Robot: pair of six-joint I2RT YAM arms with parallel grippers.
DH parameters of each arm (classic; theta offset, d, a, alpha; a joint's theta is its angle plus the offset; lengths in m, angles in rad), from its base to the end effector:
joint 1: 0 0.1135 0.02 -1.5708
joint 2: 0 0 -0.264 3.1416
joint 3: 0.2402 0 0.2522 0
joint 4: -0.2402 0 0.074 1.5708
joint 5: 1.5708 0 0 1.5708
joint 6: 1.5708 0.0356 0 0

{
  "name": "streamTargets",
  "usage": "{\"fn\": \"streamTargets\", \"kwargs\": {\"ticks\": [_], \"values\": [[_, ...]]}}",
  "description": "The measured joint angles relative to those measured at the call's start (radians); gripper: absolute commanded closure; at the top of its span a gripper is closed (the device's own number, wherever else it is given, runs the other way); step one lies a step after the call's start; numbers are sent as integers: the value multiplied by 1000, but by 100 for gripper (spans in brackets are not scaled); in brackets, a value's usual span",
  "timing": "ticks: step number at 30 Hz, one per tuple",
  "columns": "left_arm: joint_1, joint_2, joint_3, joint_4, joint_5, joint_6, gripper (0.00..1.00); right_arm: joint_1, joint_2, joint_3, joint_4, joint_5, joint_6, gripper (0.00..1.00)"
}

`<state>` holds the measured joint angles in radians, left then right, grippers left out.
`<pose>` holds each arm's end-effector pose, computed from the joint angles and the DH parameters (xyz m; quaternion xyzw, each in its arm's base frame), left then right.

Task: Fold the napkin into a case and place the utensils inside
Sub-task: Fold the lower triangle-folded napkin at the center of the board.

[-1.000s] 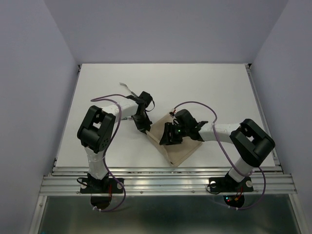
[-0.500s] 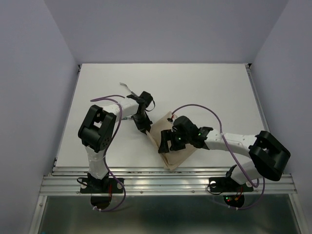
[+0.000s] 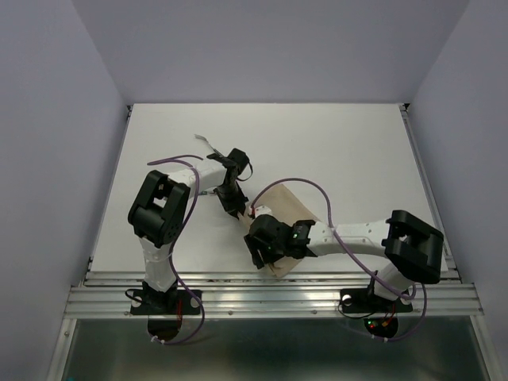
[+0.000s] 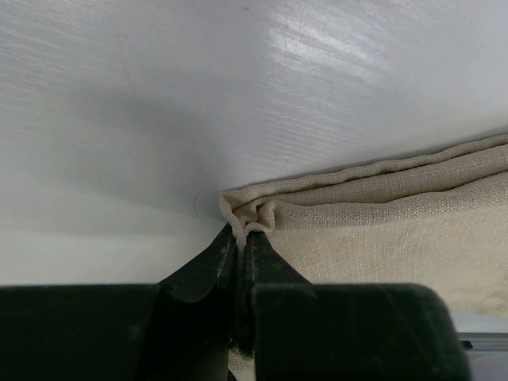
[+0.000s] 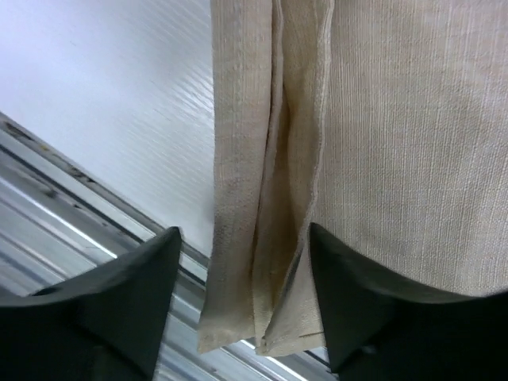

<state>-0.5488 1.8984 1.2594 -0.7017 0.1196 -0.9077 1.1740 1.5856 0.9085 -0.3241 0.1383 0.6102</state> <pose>0.3069 -0.1926 0.1591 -0.1702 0.9769 -0.1206 0.0460 0.1249 0.2853 0.1787 -0.2477 0.9250 0.1765 0.2276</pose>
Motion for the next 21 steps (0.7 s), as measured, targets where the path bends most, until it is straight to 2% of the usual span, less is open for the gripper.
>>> {"fn": "streamTargets", "kwargs": {"ticks": [1, 4, 5, 7, 8, 9, 16, 21], "values": [[0, 0, 0, 0, 0, 0, 100, 7, 12, 3, -7, 17, 1, 50], [0, 0, 0, 0, 0, 0, 100, 21, 37, 3, -32, 68, 7, 63], [0, 0, 0, 0, 0, 0, 100, 21, 39, 3, -39, 85, 11, 72], [0, 0, 0, 0, 0, 0, 100, 20, 38, 3, -44, 112, 16, 83], [0, 0, 0, 0, 0, 1, 100, 19, 38, 3, -44, 126, 20, 95], [0, 0, 0, 0, 0, 1, 100, 18, 38, 3, -45, 133, 21, 99], [0, -17, -25, 30, 6, 17, 100, 9, 21, -18, -23, 129, 26, 99], [0, -94, -121, 139, 29, 50, 90, -60, -62, -87, 53, 8, 29, 99]]}}
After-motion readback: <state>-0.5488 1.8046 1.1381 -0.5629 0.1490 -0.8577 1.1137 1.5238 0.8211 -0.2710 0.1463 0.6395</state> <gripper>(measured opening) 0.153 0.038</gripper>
